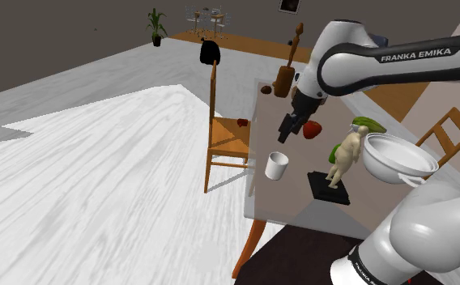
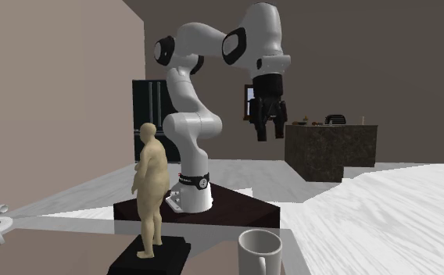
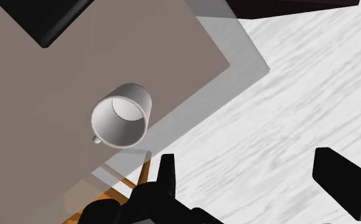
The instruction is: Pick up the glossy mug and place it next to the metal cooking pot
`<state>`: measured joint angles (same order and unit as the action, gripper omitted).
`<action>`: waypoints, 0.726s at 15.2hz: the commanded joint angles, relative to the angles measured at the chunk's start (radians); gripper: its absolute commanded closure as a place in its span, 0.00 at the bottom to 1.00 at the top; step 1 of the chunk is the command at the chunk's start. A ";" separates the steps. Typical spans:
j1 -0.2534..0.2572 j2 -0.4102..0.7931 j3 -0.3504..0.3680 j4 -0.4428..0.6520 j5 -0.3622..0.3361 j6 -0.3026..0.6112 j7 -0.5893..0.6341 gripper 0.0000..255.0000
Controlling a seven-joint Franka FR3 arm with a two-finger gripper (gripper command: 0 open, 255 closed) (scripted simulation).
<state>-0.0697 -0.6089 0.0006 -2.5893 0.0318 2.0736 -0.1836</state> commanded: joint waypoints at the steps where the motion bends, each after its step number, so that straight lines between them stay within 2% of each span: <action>1: -0.012 0.055 -0.010 -0.022 -0.014 0.073 -0.014 0.00; 11: -0.069 0.400 -0.058 -0.035 -0.080 0.403 -0.062 0.00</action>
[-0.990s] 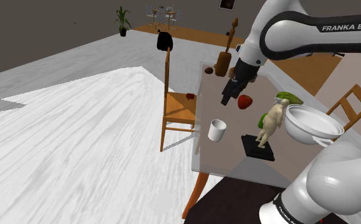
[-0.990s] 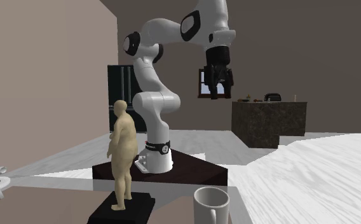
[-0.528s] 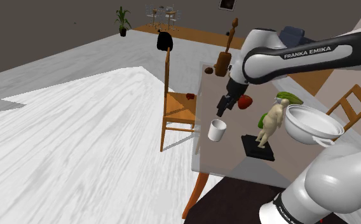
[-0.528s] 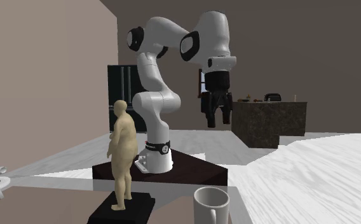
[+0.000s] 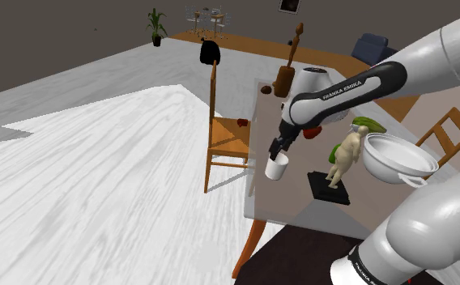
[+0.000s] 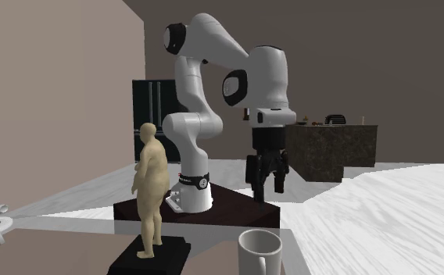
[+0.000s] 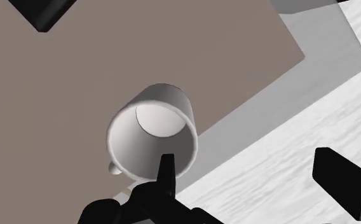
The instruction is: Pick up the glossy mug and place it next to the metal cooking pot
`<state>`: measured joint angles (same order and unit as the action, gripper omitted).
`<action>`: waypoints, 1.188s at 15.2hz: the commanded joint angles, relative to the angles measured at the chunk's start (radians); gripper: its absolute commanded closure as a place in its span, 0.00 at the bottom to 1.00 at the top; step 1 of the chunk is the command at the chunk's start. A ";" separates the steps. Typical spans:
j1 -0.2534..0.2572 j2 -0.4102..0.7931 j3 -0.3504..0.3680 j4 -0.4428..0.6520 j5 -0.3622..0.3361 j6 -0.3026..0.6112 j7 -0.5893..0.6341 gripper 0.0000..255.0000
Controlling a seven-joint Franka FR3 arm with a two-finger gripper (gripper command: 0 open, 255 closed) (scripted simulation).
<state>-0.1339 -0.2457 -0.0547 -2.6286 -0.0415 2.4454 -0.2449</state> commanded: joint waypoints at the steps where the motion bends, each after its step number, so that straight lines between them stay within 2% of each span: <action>1: -0.010 0.076 -0.008 0.011 -0.013 0.062 -0.005 0.00; 4: -0.027 0.197 -0.022 0.038 -0.032 0.149 -0.014 0.00; 12: -0.029 0.309 -0.025 0.035 -0.029 0.264 -0.017 0.00; 18: -0.028 0.309 -0.025 0.035 -0.029 0.264 -0.017 0.00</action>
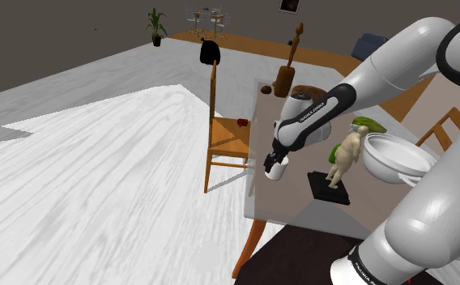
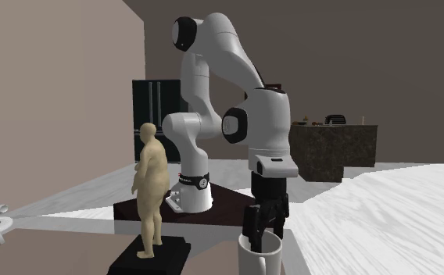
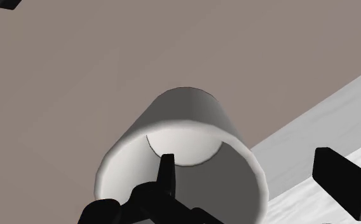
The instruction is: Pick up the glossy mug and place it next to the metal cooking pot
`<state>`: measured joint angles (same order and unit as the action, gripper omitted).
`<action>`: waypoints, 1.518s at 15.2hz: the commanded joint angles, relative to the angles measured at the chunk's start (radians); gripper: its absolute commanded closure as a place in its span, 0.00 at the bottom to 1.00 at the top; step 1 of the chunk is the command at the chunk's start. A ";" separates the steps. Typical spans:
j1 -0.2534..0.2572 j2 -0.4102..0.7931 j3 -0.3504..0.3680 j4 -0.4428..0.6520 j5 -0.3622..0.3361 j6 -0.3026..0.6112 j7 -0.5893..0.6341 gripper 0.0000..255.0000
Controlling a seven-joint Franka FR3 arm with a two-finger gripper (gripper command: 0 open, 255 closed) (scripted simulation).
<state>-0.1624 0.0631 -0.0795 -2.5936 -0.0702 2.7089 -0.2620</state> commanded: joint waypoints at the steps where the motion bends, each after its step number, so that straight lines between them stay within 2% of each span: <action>1: 0.000 0.000 0.000 0.000 0.000 0.000 0.000 0.00; 2: 0.000 0.000 0.000 0.000 0.000 0.000 0.000 0.00; 3: 0.000 0.000 0.000 0.000 0.000 0.000 0.000 1.00; 12: 0.000 0.000 0.000 0.000 0.000 0.000 0.000 1.00; 23: 0.001 -0.148 0.001 0.020 -0.003 -0.168 -0.002 1.00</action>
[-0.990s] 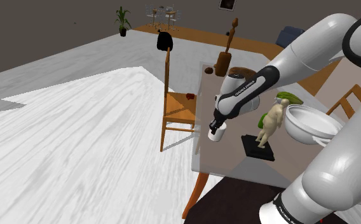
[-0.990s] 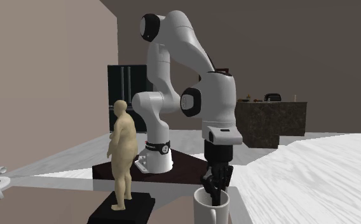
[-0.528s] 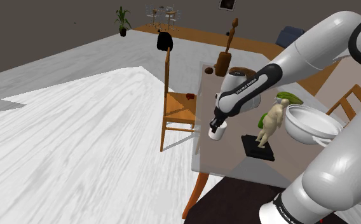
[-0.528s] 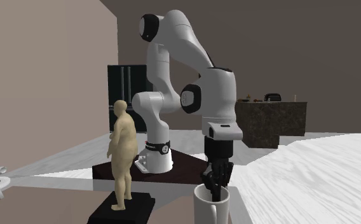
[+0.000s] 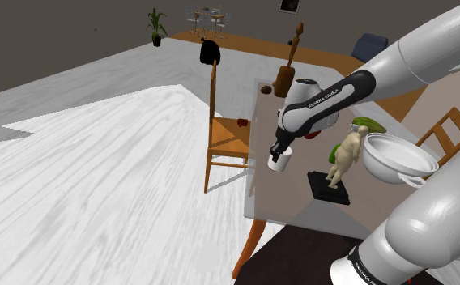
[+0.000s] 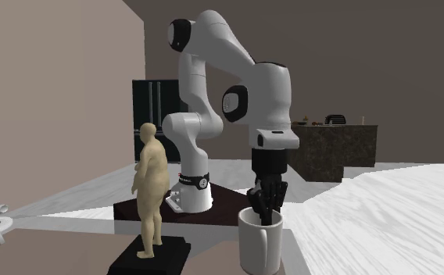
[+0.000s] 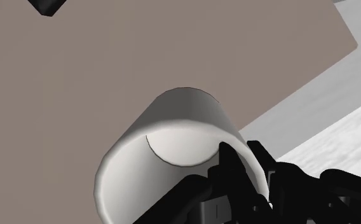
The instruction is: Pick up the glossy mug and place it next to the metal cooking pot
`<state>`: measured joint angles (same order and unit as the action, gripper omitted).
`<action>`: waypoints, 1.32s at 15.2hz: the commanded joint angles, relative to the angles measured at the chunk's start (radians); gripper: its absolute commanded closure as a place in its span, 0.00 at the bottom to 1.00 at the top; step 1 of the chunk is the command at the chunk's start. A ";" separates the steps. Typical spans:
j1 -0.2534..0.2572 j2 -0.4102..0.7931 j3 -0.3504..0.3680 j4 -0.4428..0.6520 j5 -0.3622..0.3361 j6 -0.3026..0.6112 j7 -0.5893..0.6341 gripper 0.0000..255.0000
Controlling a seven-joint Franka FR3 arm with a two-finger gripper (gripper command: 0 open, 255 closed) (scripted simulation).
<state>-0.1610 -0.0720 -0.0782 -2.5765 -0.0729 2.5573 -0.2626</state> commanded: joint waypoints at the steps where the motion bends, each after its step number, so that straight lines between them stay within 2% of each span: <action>1: 0.000 -0.025 0.000 0.006 0.000 -0.032 -0.002 1.00; 20: 0.001 -0.206 0.005 0.114 0.003 -0.320 -0.009 1.00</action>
<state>-0.1598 -0.2673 -0.0734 -2.4691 -0.0702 2.2545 -0.2716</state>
